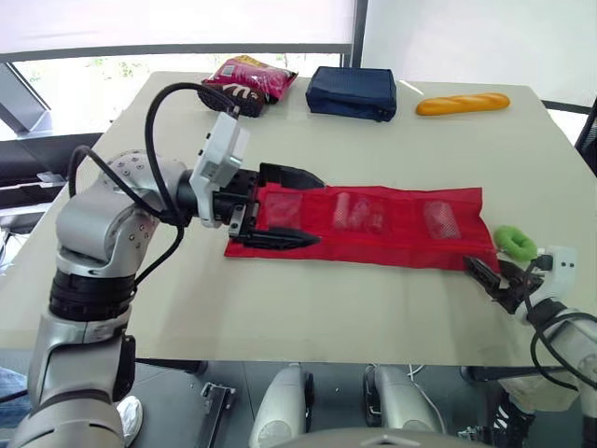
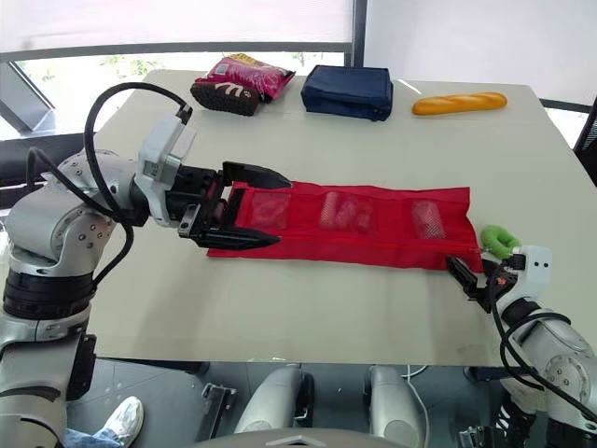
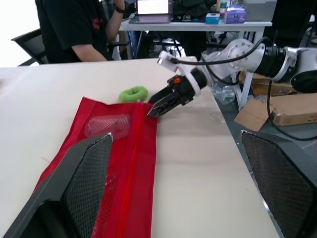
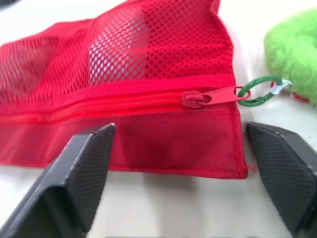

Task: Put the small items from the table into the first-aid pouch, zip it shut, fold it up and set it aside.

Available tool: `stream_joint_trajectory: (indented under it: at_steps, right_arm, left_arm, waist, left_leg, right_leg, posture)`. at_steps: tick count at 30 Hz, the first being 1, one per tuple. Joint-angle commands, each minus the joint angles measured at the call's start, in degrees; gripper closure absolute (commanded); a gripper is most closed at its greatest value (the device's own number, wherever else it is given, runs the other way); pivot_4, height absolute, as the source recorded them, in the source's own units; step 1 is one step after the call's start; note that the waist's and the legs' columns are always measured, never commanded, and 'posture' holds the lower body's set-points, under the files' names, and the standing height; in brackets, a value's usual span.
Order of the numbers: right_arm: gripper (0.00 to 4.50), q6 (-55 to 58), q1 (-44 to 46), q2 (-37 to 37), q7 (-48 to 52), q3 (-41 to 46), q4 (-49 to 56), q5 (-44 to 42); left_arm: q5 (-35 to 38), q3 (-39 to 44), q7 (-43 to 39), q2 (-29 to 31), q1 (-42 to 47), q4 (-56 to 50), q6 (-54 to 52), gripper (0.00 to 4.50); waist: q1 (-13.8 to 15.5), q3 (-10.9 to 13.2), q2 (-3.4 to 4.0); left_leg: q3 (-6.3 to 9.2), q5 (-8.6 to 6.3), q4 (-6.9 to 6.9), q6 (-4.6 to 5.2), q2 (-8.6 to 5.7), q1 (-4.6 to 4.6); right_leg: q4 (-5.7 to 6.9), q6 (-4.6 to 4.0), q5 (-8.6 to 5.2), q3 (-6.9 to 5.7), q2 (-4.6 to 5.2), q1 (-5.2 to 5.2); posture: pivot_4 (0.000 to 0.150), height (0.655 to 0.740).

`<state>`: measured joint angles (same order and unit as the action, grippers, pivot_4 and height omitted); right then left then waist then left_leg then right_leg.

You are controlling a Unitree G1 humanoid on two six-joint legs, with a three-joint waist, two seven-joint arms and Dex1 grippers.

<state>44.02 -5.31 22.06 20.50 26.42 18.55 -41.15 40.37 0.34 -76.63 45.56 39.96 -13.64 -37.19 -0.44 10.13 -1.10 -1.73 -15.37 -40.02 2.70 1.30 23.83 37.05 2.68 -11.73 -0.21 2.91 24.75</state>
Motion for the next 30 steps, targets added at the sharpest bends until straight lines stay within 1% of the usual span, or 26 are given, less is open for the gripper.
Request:
stream_joint_trajectory:
  at_steps: [1,2,3,5,6,12,18,19,22,24,26,28,30]
  right_arm:
    - [1.87,-0.19,0.66,-1.66,-2.01,2.3,0.53,-2.88]
    - [2.45,0.14,1.14,-2.29,-2.78,3.22,0.61,-4.38]
    - [2.88,0.4,1.39,-2.69,-3.34,4.14,1.02,-5.87]
    - [4.06,0.91,1.56,-3.22,-4.4,5.64,1.84,-8.56]
    - [4.46,1.04,1.56,-3.29,-4.84,6.19,2.14,-9.72]
    - [4.46,0.62,1.85,-2.19,-8.46,10.63,2.23,-16.24]
    - [4.46,2.05,-1.64,2.92,-9.69,15.82,6.07,-22.98]
    - [4.46,2.45,-2.02,3.89,-10.42,16.44,7.11,-24.91]
    - [4.46,4.15,-1.48,6.95,-14.99,17.29,10.92,-36.56]
    - [4.46,4.78,-0.03,9.86,-18.19,15.37,13.35,-41.85]
    - [4.46,5.25,2.32,12.28,-21.46,11.69,15.04,-45.92]
    - [4.46,5.88,5.42,13.77,-25.29,5.85,16.21,-49.03]
    - [4.46,6.26,8.84,14.15,-28.46,-0.37,16.9,-50.25]
  left_arm:
    - [0.25,-0.07,0.09,0.11,0.91,-1.9,0.62,0.0]
    - [0.04,-0.29,-0.1,0.25,0.9,-1.9,0.87,0.0]
    - [0.3,-0.3,-0.17,0.3,1.02,-1.98,0.72,0.0]
    - [0.84,-0.23,-0.22,0.34,1.22,-2.26,0.41,0.0]
    - [1.0,-0.2,-0.26,0.32,1.29,-2.37,0.35,0.0]
    - [1.07,-0.04,-0.3,0.16,1.42,-2.22,0.81,0.0]
    - [0.5,1.04,-0.68,1.07,0.62,-1.73,1.91,0.0]
    - [0.38,1.33,-0.75,1.35,0.3,-1.66,2.27,0.0]
    - [0.71,2.5,-1.13,2.38,-0.91,-1.79,2.92,0.0]
    - [1.37,3.63,-0.88,2.55,-0.81,-1.49,3.11,0.0]
    - [3.11,4.94,-0.23,2.05,0.23,-1.02,2.2,0.0]
    - [4.28,5.71,0.09,1.9,1.01,-1.0,1.61,0.0]
    - [4.72,6.05,0.3,1.98,1.42,-1.07,1.47,0.0]
  waist:
    - [-0.14,0.01,0.01]
    - [-0.2,0.01,0.01]
    - [-0.22,0.01,0.02]
    - [-0.26,0.01,0.02]
    - [-0.23,0.01,0.02]
    - [-0.13,0.02,0.03]
    - [0.06,0.07,0.12]
    - [0.02,0.07,0.12]
    - [-0.38,0.08,0.14]
    - [-0.47,0.09,0.16]
    - [-0.48,0.09,0.15]
    - [-0.5,0.1,0.13]
    - [-0.34,0.1,0.13]
  left_leg:
    - [-0.01,0.0,0.0,0.0,0.0,0.0]
    - [-0.02,0.0,0.0,0.0,0.0,0.0]
    - [-0.03,0.0,0.0,0.0,0.0,0.0]
    - [-0.05,0.0,0.0,0.0,0.0,0.0]
    - [-0.05,0.0,0.0,0.0,0.0,0.0]
    - [-0.04,0.0,0.0,0.0,-0.03,0.01]
    - [-0.03,0.0,0.0,0.0,-0.09,0.03]
    - [-0.04,0.0,0.0,0.0,-0.09,0.04]
    - [-0.09,0.0,0.0,0.01,-0.06,0.0]
    - [-0.12,0.0,0.0,0.01,-0.01,-0.04]
    - [-0.12,0.0,0.0,0.01,0.0,-0.04]
    - [-0.14,0.0,0.0,0.01,0.0,-0.04]
    - [-0.11,0.0,0.0,0.01,0.0,-0.03]
  right_leg:
    - [0.0,0.0,0.0,0.01,0.0,0.0]
    - [0.0,0.0,0.0,0.03,0.0,0.01]
    - [0.0,0.0,0.0,0.04,0.0,0.01]
    - [0.0,0.0,0.0,0.08,-0.01,0.02]
    - [0.0,0.01,0.0,0.09,-0.01,0.01]
    - [0.0,0.01,0.0,0.15,-0.01,0.01]
    - [0.0,0.01,0.0,0.26,-0.02,0.01]
    - [0.0,0.01,0.0,0.28,-0.02,0.01]
    - [0.01,0.02,0.0,0.37,-0.06,0.01]
    - [0.02,0.02,0.0,0.42,-0.12,0.01]
    - [0.03,0.02,0.0,0.43,-0.17,0.02]
    - [0.03,0.02,0.0,0.49,-0.18,0.02]
    - [0.03,0.02,0.0,0.49,-0.21,0.02]
  posture:
    - [0.15,0.7164]
    - [0.15,0.7164]
    - [0.15,0.7164]
    - [0.15,0.7164]
    - [0.15,0.7164]
    - [0.15,0.7164]
    - [0.15,0.7164]
    - [0.15,0.7164]
    - [0.15,0.7164]
    - [0.15,0.7164]
    - [0.15,0.7164]
    - [0.15,0.7164]
    - [0.15,0.7164]
